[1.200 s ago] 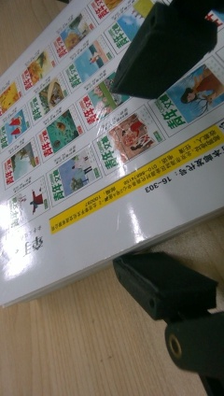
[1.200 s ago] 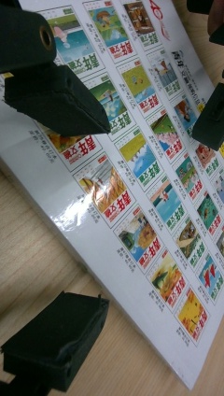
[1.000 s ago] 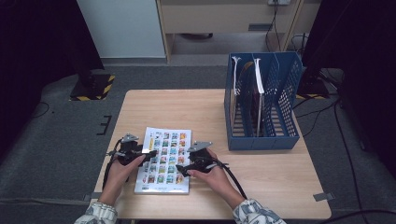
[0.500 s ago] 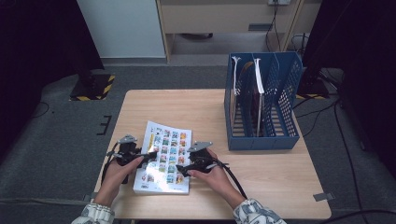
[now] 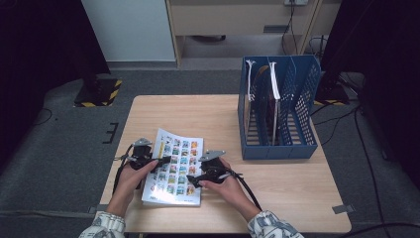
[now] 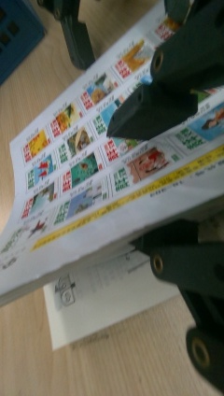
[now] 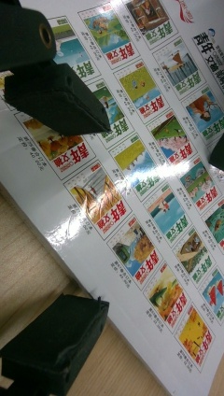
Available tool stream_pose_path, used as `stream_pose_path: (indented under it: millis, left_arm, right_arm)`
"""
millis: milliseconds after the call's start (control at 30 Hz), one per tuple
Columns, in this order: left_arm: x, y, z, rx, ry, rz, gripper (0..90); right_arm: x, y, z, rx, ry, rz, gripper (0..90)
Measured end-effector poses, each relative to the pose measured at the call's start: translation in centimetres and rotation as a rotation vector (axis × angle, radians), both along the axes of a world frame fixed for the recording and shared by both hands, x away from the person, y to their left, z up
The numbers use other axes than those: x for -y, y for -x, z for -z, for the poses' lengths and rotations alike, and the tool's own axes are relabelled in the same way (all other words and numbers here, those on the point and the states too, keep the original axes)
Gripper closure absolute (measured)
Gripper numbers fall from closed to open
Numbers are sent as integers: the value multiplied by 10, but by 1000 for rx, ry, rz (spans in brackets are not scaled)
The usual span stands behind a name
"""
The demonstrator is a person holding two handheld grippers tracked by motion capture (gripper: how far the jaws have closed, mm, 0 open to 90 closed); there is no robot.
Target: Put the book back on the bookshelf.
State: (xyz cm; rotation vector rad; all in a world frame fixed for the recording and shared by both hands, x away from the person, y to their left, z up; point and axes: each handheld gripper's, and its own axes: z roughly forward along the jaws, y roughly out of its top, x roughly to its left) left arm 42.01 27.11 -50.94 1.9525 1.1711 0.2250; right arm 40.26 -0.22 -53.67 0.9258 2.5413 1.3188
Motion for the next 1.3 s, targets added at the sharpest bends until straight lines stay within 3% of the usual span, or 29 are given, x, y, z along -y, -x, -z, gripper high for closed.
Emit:
stream_pose_path:
  millis: [167,267,367,700,933,1300]
  left_arm:
    - [3,4,-2,36,-19,-28,730]
    - [4,8,-3,60,-7,-39,779]
    - [9,13,-5,102,-36,-39,811]
    - [17,30,-22,247,-57,1,834]
    - [17,40,-32,306,-42,3,835]
    - [18,49,-42,364,-13,9,836]
  right_arm:
    - [0,0,0,-2,1,1,128]
    - [0,0,0,0,1,0,128]
    - [1,0,0,-3,1,-3,127]
    - [3,-3,1,-36,-2,-2,93]
    - [4,-3,0,-38,-31,-11,92]
    - [6,-4,0,-77,-78,-29,92]
